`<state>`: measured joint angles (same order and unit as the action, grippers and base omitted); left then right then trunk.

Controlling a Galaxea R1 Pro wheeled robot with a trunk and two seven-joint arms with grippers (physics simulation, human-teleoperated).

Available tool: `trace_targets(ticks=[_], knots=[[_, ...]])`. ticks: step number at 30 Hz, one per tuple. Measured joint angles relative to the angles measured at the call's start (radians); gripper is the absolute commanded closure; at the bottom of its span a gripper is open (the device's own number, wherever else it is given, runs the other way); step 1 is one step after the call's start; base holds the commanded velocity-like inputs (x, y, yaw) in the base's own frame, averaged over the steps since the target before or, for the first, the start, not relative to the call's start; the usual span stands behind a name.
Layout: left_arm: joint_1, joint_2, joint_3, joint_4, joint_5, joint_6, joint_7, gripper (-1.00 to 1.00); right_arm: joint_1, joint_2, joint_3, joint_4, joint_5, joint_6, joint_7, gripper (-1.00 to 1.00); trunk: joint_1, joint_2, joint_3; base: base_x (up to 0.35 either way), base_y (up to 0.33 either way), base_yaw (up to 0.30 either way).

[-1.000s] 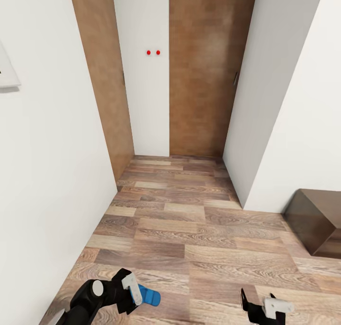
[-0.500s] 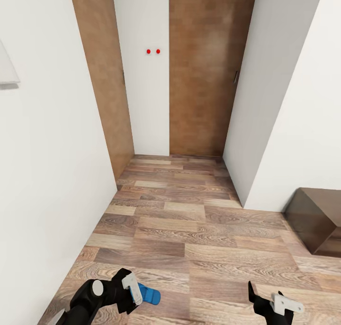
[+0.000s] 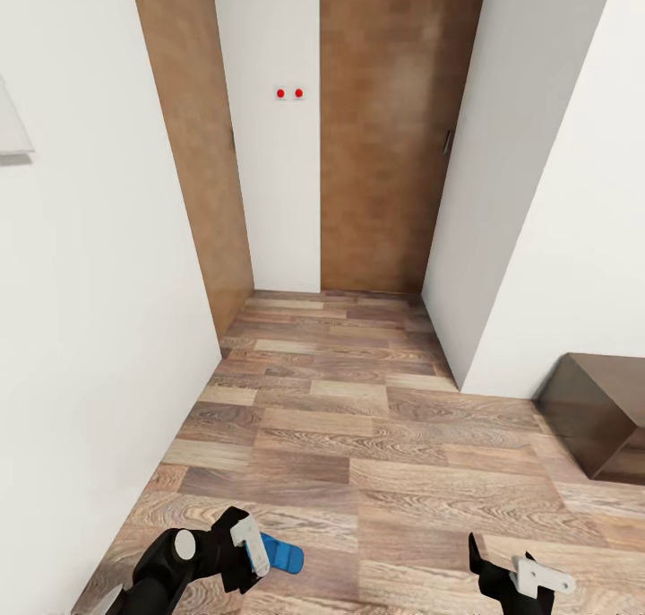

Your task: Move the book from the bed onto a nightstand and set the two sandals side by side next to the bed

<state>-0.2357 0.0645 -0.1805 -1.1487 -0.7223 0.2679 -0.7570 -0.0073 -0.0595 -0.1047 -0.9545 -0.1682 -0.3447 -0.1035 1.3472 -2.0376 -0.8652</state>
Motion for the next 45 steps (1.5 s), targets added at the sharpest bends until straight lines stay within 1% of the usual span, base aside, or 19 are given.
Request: trace_targets(ticks=[19,25,34,45], knots=[[0.000,-0.001,0.000,0.000,-0.002,-0.002,0.003,-1.00,0.000,0.000,0.000,0.000,0.000,0.000,0.001,-1.00,0.000,0.000,-0.030,0.000,0.001,0.000],[0.000,-0.001,0.000,0.000,-0.003,-0.001,0.003,-1.00,0.000,0.001,0.000,0.001,0.000,0.000,0.001,-1.00,0.000,0.000,-0.038,0.048,0.170,0.000],[0.000,0.000,0.000,0.001,-0.003,-0.003,0.006,-1.00,0.000,0.003,0.000,0.000,0.000,0.000,0.001,-1.00,0.000,0.000,-0.040,0.009,0.020,0.000],[0.000,-0.001,0.000,0.001,-0.003,-0.003,0.006,-1.00,0.000,0.005,0.000,0.000,0.000,0.000,0.001,-1.00,0.000,0.000,-0.040,0.136,0.097,0.000]])
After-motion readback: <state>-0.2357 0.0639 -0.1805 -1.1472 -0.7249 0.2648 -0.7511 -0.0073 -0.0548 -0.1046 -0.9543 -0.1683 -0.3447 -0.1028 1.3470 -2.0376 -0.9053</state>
